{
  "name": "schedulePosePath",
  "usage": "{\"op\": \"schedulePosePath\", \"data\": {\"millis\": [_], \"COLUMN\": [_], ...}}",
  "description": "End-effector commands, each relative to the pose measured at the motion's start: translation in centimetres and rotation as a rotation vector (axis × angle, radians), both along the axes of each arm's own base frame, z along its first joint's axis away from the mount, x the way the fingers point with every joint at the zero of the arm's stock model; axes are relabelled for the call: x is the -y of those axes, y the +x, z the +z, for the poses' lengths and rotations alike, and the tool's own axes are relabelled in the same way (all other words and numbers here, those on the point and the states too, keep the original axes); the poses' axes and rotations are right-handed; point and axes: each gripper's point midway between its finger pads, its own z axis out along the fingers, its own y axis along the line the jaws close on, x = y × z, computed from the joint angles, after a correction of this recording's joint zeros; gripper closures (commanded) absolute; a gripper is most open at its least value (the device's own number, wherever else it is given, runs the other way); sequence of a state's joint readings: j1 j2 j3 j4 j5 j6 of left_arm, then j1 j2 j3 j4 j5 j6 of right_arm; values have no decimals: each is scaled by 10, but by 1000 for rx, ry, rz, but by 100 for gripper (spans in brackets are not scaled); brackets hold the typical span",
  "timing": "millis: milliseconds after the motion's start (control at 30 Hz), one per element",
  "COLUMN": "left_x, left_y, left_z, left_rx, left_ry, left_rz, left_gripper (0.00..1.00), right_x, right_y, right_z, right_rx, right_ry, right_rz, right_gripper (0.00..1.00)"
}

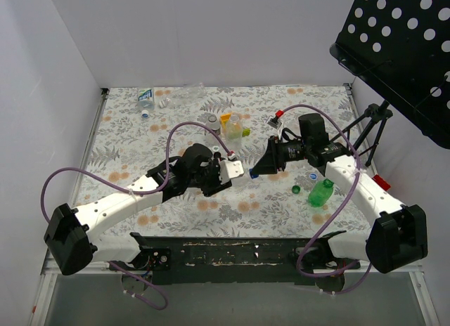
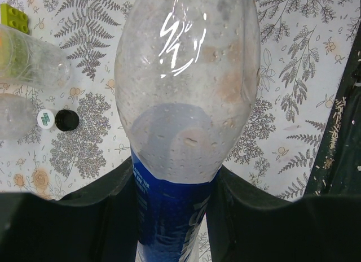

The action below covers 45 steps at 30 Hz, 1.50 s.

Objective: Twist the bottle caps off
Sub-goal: Unscrew the bottle cap from the plastic bottle.

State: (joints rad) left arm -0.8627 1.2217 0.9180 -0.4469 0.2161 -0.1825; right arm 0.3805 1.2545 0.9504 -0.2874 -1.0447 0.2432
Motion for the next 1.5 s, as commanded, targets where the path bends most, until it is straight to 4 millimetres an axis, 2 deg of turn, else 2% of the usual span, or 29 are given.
{"op": "schedulePosePath", "data": {"millis": [0, 67, 200, 300, 367, 467, 667, 700, 767, 900, 967, 1067, 1133, 1233, 1300, 1467], "left_x": [8, 9, 7, 6, 10, 18, 18, 17, 15, 16, 13, 8, 5, 3, 4, 3], "left_y": [9, 8, 7, 3, -3, -16, -38, -38, -38, -32, -25, -17, -14, -14, -14, -13], "left_z": [23, 24, 23, 21, 23, 26, 35, 35, 34, 33, 30, 25, 22, 19, 16, 12], "left_rx": [50, 49, 47, 29, -8, -123, -348, -367, -389, -360, -326, -281, -257, -225, -214, -178], "left_ry": [-46, -51, -52, -61, -82, -130, -237, -245, -244, -238, -225, -199, -182, -162, -149, -118], "left_rz": [17, 15, 16, 18, 6, -36, -152, -160, -168, -160, -135, -100, -82, -71, -67, -43], "left_gripper": [91, 91, 91, 91, 90, 90, 91, 91, 92, 91, 91, 91, 91, 91, 91, 91], "right_x": [-1, -1, 1, 1, 2, 4, 7, 9, 10, 12, 10, 3, 1, -3, -4, -2], "right_y": [-1, -2, -3, -5, -14, -24, -43, -43, -31, -20, -21, -10, -5, -2, -2, 2], "right_z": [3, 3, 7, 11, 16, 21, -2, -7, -13, -16, -14, -8, -1, 14, 24, 41], "right_rx": [35, 50, 94, 144, 244, 404, 850, 918, 1030, 1028, 981, 891, 848, 795, 755, 597], "right_ry": [-1, -1, 1, 11, 57, 95, -15, -34, -89, -144, -137, -156, -163, -142, -108, -63], "right_rz": [20, 27, 42, 62, 151, 252, 538, 573, 572, 581, 565, 458, 411, 363, 339, 247], "right_gripper": [58, 63, 83, 90, 94, 97, 96, 96, 95, 93, 89, 82, 61, 37, 30, 27]}}
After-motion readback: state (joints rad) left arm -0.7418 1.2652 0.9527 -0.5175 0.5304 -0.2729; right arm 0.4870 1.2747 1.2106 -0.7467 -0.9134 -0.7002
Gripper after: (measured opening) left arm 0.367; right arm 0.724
